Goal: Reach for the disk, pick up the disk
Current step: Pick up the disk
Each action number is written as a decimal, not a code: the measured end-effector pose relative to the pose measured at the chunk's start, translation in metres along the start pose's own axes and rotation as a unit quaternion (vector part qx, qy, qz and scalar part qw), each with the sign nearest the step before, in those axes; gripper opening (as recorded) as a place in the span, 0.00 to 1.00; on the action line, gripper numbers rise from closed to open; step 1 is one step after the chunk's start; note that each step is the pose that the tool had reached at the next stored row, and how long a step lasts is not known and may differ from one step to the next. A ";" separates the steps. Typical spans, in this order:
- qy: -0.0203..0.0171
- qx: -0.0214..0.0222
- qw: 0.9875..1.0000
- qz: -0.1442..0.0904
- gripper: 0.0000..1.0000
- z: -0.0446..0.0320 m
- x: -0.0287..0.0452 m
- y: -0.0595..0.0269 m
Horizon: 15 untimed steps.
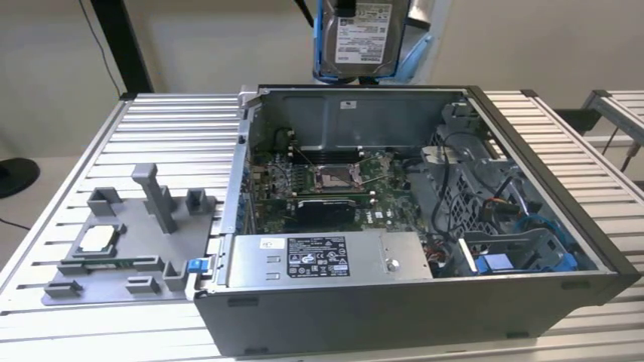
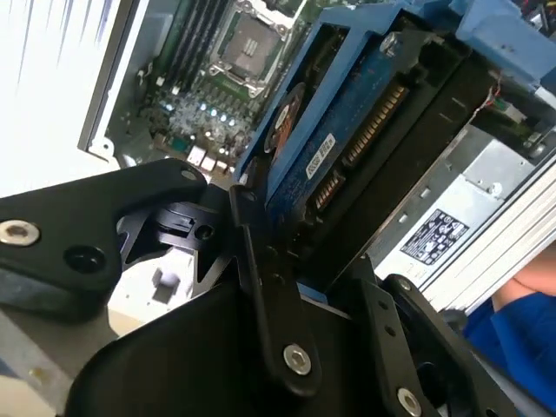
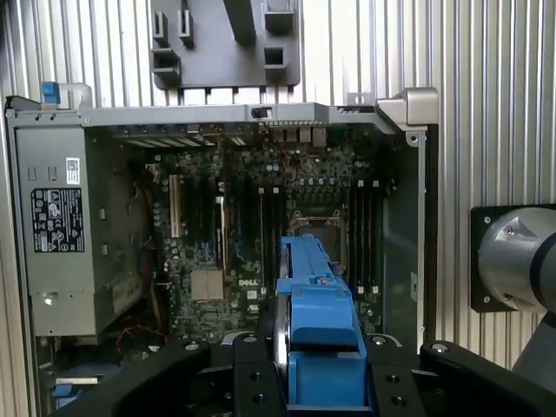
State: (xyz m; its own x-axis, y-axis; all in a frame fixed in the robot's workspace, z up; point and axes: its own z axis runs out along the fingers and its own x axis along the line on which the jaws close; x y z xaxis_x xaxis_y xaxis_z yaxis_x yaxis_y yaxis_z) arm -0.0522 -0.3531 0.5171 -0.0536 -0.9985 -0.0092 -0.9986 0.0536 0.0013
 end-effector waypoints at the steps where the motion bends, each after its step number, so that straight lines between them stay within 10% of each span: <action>1: 0.000 0.000 1.000 0.000 0.00 0.0000 -0.0002 -0.0038; 15: 0.000 0.000 1.000 0.000 0.00 0.0001 -0.0031 -0.0581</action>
State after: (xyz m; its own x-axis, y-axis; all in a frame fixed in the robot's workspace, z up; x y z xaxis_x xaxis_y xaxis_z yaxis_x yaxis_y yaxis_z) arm 0.0060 -0.3531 0.5170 -0.0536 -0.9985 -0.0091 -0.9986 0.0536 0.0013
